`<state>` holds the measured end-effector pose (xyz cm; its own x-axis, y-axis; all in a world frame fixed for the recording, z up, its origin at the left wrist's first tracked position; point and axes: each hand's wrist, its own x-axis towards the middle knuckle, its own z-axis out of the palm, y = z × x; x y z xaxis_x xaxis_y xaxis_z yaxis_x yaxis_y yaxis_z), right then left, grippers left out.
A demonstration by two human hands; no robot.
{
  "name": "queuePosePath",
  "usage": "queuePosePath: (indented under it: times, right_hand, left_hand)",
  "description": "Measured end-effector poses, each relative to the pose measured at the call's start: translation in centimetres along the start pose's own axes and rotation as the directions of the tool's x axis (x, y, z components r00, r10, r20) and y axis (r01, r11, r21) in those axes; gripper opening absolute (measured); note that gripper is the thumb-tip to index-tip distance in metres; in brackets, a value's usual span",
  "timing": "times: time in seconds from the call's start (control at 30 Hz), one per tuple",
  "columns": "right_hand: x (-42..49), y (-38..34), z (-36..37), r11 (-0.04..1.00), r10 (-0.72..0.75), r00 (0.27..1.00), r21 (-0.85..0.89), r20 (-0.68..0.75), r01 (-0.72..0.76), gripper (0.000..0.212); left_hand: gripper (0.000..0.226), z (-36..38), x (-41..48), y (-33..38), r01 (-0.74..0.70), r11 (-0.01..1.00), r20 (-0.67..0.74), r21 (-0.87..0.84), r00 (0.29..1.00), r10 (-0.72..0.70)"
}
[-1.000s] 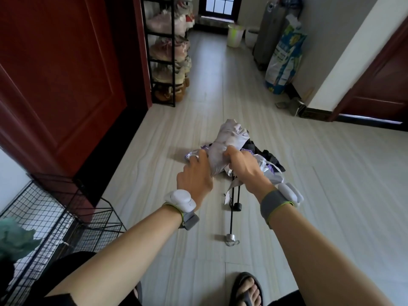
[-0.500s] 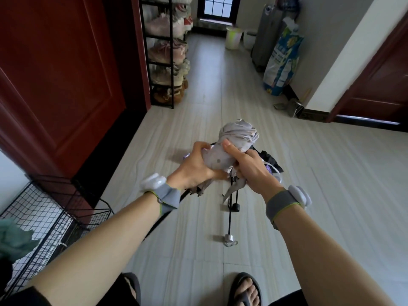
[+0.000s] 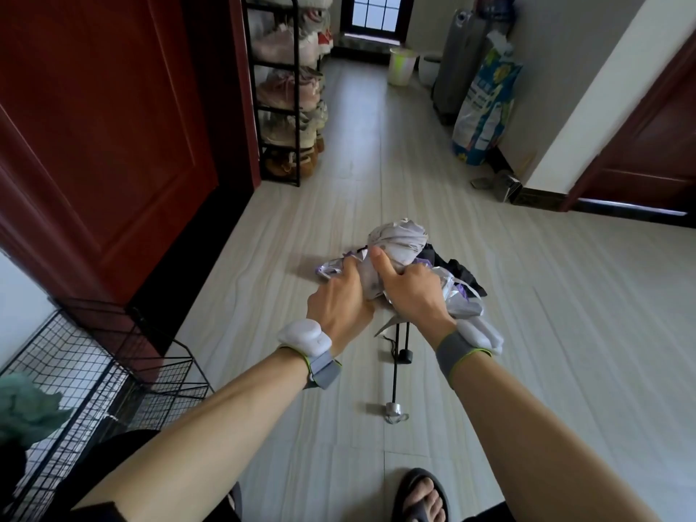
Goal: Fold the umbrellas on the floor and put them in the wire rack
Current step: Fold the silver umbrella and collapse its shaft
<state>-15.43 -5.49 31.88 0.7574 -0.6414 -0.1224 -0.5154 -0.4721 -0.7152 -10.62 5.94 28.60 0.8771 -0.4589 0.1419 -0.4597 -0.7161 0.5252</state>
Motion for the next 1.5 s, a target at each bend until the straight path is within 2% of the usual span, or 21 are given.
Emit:
queuePosePath:
  times: [0.1, 0.17, 0.23, 0.33, 0.4, 0.47, 0.53, 0.6, 0.67, 0.73, 0.77, 0.83, 0.9, 0.93, 1.03, 1.13, 1.2, 1.3, 1.5]
  right_hand:
    - [0.1, 0.1, 0.6, 0.995, -0.011, 0.999, -0.101, 0.039, 0.015, 0.077]
    - [0.1, 0.2, 0.7, 0.994, -0.01, 0.998, -0.113, 0.057, 0.016, 0.073]
    - [0.0, 0.2, 0.6, 0.998, 0.008, 0.996, -0.058, 0.09, -0.003, 0.07]
    - [-0.1, 0.1, 0.1, 0.995, 0.048, 0.993, 0.078, 0.106, -0.057, 0.064]
    - [-0.2, -0.2, -0.1, 0.979, 0.083, 0.993, 0.177, 0.085, -0.097, 0.073]
    - [0.1, 0.0, -0.2, 0.974, 0.089, 0.995, 0.207, 0.044, -0.096, 0.074]
    - [0.2, 0.3, -0.6, 0.982, 0.078, 0.997, 0.171, 0.009, -0.078, 0.063]
    - [0.3, 0.9, -1.3, 0.982, 0.079, 0.997, 0.171, -0.017, -0.075, 0.06]
    - [0.1, 1.7, -2.1, 0.977, 0.056, 0.998, 0.205, 0.001, -0.055, 0.059]
    - [0.1, 2.2, -2.6, 0.965, -0.01, 0.999, 0.263, 0.042, -0.002, 0.052]
    - [-0.1, 2.0, -2.7, 0.953, -0.058, 0.997, 0.3, 0.055, 0.039, 0.045]
    - [-0.6, 1.3, -2.6, 0.907, -0.159, 0.985, 0.404, 0.071, 0.118, 0.031]
    - [-0.6, 0.9, -2.3, 0.865, -0.17, 0.98, 0.491, 0.099, 0.1, 0.034]
    - [-0.7, 0.7, -2.2, 0.855, -0.147, 0.982, 0.515, 0.117, 0.067, 0.041]
    - [-0.6, 0.5, -2.1, 0.901, -0.095, 0.989, 0.432, 0.114, 0.037, 0.053]
    - [-0.6, 0.6, -1.8, 0.968, -0.119, 0.992, 0.228, 0.031, 0.109, 0.06]
    - [-0.5, 0.8, -1.4, 0.974, -0.153, 0.987, 0.173, 0.042, 0.144, 0.059]
    - [0.1, 1.4, -1.4, 0.979, -0.178, 0.983, 0.108, 0.039, 0.173, 0.039]
    - [0.3, 2.1, -1.2, 0.989, -0.113, 0.993, 0.099, 0.029, 0.11, 0.032]
  left_hand:
    - [0.035, 0.6, 0.3, -1.5, -0.086, 0.939, -0.088, 0.334, 0.989, 0.122]
    - [0.033, 1.0, 0.5, -2.4, -0.105, 0.878, -0.111, 0.467, 0.978, 0.176]
    - [0.031, 1.4, 0.7, -3.1, -0.127, 0.827, -0.149, 0.548, 0.958, 0.246]
    - [0.018, 2.0, 0.2, -2.8, -0.217, 0.792, -0.205, 0.57, 0.896, 0.393]
    - [0.044, 2.1, -0.5, -1.7, -0.212, 0.777, -0.242, 0.593, 0.873, 0.423]
    - [0.039, 2.1, -1.0, -1.4, -0.249, 0.809, -0.261, 0.533, 0.861, 0.437]
    - [0.053, 2.0, -1.6, -1.3, -0.313, 0.864, -0.198, 0.395, 0.889, 0.413]
    - [0.07, 1.0, -1.9, -0.8, -0.308, 0.946, -0.055, 0.099, 0.948, 0.314]
    - [0.084, -0.8, -1.1, -0.4, -0.148, 0.968, 0.141, -0.204, 0.974, 0.179]
    - [0.084, -2.8, 0.8, -0.8, 0.084, 0.879, 0.378, -0.469, 0.919, 0.114]
    - [0.076, -3.5, 1.6, -1.4, 0.154, 0.813, 0.479, -0.562, 0.862, 0.167]
    - [0.056, -3.9, 2.4, -2.6, 0.23, 0.703, 0.577, -0.673, 0.758, 0.304]
    - [0.051, -4.0, 2.2, -2.9, 0.322, 0.644, 0.626, -0.694, 0.711, 0.32]
    - [0.044, -3.7, 2.1, -2.8, 0.34, 0.641, 0.625, -0.688, 0.727, 0.285]
    - [0.022, -2.9, 2.1, -1.9, 0.221, 0.722, 0.477, -0.656, 0.862, 0.17]
    - [0.016, -2.1, 2.3, -1.6, 0.216, 0.757, 0.385, -0.617, 0.922, 0.051]
    - [0.018, -1.7, 2.2, -1.8, 0.224, 0.783, 0.359, -0.58, 0.934, -0.001]
    - [0.034, -1.6, 2.4, -2.4, 0.277, 0.812, 0.333, -0.514, 0.937, -0.108]
    - [0.04, -1.9, 2.8, -2.8, 0.309, 0.816, 0.307, -0.488, 0.936, -0.171]
